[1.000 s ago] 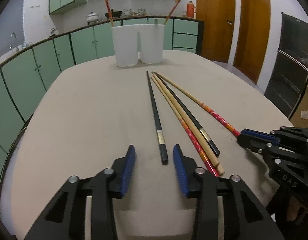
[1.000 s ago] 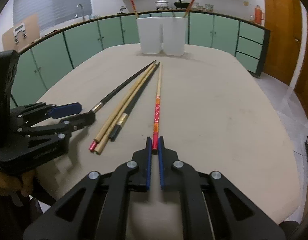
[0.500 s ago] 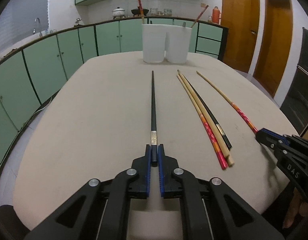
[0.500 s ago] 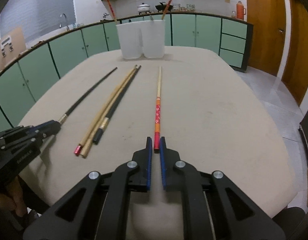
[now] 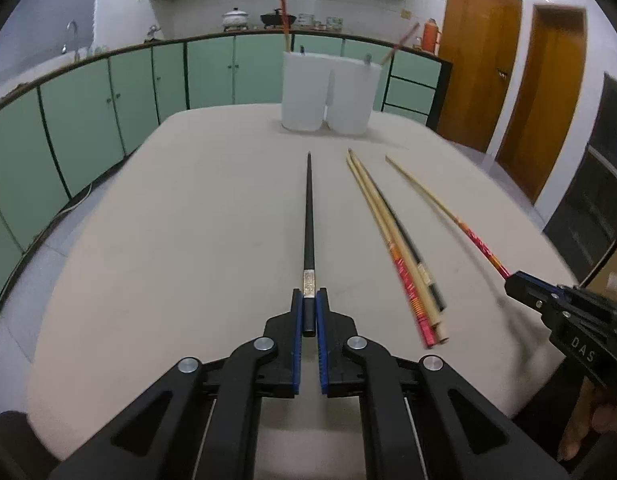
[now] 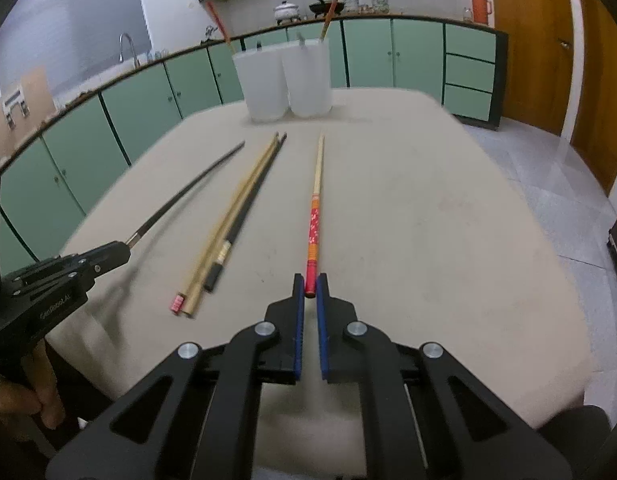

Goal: Organize utensils
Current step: 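Grasp the black chopstick with the left tool while the right tool grasps a red-patterned chopstick, then lift the black chopstick with the left tool while the right tool lifts the red-patterned one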

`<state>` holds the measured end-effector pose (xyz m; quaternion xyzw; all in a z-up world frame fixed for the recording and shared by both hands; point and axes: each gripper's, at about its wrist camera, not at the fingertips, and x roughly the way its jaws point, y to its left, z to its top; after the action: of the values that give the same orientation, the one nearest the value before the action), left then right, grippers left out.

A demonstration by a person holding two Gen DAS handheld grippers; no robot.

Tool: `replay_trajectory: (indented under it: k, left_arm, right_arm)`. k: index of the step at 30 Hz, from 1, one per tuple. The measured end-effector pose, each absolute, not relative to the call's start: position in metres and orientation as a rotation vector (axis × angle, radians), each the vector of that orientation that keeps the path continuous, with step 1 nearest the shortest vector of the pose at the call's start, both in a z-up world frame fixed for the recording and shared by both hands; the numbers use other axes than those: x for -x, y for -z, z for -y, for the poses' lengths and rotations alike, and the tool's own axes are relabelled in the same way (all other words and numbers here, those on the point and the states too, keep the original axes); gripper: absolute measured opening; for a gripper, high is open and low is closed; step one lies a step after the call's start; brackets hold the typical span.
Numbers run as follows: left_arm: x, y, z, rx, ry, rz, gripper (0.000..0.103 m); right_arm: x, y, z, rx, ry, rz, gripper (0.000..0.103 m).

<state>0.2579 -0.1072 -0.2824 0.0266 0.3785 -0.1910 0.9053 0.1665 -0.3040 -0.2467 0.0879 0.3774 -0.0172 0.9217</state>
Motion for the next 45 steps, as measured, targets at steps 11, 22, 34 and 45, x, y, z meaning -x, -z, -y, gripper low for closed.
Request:
replay_trajectory:
  k: [11,22,34,45]
  left_arm:
    - [-0.239,0.186,0.085,-0.027,0.4,-0.694,0.007]
    - [-0.262,0.135,0.081,-0.058,0.444,-0.652,0.007]
    - [-0.304,0.099,0.083,-0.079,0.522,-0.695,0.007]
    - [-0.347,0.064,0.094,-0.099,0.578,-0.691,0.007]
  right_arm:
    - [-0.137,0.131,0.302,-0.145,-0.025,-0.612,0.005]
    - [-0.175,0.077,0.292,-0.024,-0.089,-0.572,0.005]
    - [-0.226,0.045,0.307,-0.01,-0.15,-0.665,0.005]
    - [-0.263,-0.007,0.308,0.044,-0.188,-0.676,0.005]
